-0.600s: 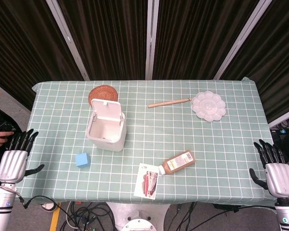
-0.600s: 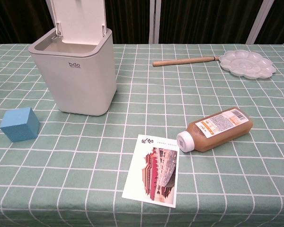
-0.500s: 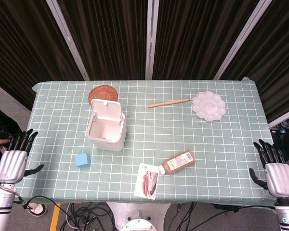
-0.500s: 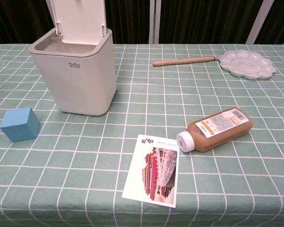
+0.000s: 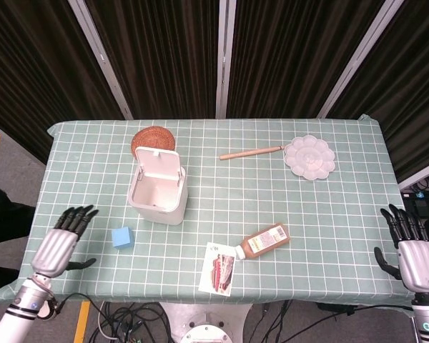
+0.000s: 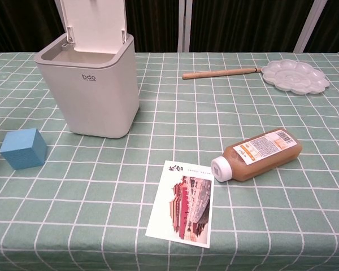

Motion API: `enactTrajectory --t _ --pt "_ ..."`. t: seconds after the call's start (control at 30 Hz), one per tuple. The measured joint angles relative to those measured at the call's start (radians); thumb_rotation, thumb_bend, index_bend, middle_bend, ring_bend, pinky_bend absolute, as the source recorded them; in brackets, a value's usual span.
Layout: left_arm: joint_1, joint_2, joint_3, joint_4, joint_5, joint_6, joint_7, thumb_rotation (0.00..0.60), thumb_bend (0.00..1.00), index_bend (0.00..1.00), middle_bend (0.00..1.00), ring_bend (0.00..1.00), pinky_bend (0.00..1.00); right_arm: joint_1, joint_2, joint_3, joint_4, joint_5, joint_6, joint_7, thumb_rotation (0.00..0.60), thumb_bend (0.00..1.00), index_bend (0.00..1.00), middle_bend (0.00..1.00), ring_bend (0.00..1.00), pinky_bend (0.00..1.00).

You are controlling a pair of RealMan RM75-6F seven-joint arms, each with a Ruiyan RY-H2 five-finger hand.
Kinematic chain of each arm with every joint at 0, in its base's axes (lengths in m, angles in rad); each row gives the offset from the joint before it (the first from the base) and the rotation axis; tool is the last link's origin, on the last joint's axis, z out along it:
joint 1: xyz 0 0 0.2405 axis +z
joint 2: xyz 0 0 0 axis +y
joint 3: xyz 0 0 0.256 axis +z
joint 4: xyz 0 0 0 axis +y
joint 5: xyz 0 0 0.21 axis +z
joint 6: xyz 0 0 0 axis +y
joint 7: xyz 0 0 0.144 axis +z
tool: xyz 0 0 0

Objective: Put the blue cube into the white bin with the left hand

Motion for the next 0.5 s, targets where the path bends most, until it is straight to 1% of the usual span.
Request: enactTrajectory --t 0.1,0.2,0.4,0.5 --pt "-0.034 -0.037 0.007 0.003 0.014 -0.051 0.001 0.6 0.0 0.04 0.05 0.0 0.12 0.001 0.005 0.002 0.0 0.008 -0.006 0.003 0.6 0.32 0.0 0.0 0.0 0.0" --pt "-0.068 -0.083 0.002 0.011 0.005 -0.107 0.016 0.6 0.0 0.04 0.06 0.03 0.18 0.002 0.002 0.003 0.003 0.01 -0.009 0.007 0.6 0.32 0.0 0.0 0.0 0.0" --pt "-0.114 -0.157 -0.021 0.052 -0.088 -0.197 0.056 0.6 0.0 0.07 0.09 0.08 0.29 0.001 0.009 0.0 0.009 0.011 -0.013 0.014 0.6 0.32 0.0 0.0 0.0 0.0" --pt "-0.126 -0.186 -0.036 0.076 -0.135 -0.213 0.089 0.6 0.0 0.09 0.13 0.12 0.35 0.001 0.011 0.002 0.012 0.019 -0.016 0.02 0.6 0.32 0.0 0.0 0.0 0.0"
